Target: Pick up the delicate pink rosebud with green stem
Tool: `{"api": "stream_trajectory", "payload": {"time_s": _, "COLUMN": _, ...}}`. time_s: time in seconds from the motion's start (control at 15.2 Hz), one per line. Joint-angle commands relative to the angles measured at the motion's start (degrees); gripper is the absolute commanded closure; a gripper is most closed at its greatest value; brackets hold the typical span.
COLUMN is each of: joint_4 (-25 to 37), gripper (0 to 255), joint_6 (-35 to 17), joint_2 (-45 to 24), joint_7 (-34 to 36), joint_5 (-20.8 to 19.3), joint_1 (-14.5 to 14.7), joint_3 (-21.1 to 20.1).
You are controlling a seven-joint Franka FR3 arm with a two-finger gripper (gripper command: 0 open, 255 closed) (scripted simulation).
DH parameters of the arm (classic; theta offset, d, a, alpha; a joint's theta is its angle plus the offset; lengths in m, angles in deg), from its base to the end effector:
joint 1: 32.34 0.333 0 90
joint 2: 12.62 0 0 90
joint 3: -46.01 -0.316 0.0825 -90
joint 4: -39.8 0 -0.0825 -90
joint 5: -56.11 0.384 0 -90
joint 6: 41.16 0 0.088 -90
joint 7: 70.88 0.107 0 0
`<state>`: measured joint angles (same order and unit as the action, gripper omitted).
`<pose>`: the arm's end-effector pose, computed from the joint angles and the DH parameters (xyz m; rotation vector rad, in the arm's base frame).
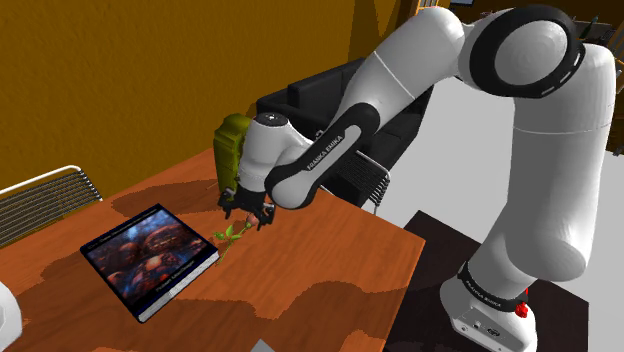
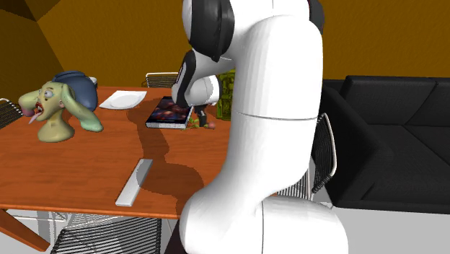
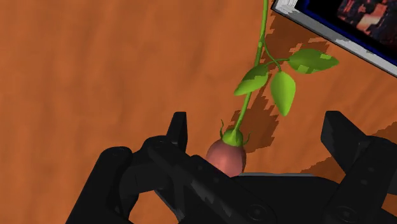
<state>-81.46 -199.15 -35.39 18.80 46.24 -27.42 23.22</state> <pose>0.5344 0.2811 0.2660 -2.5292 1.3486 -0.1384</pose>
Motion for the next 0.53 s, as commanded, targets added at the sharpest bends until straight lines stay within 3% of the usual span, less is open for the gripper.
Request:
{"api": "stream_trajectory", "payload": {"time_s": 0.0, "joint_4": 4.0, "gripper": 0, "joint_6": -0.9, "joint_2": -4.1, "joint_7": 3.9, "joint_5": -1.9, "joint_1": 2.6, "joint_3": 2.7}}
{"api": "stream_trajectory", "payload": {"time_s": 0.13, "joint_4": 7.2, "gripper": 0, "joint_6": -1.2, "joint_2": -7.0, "joint_7": 6.1, "joint_5": -2.7, "joint_1": 4.3, "joint_3": 4.5}}
{"api": "stream_trajectory", "payload": {"time_s": 0.46, "joint_4": 7.6, "gripper": 0, "joint_6": -3.9, "joint_2": -10.0, "joint_7": 7.0, "joint_5": -4.0, "joint_1": 5.6, "joint_3": 6.0}}
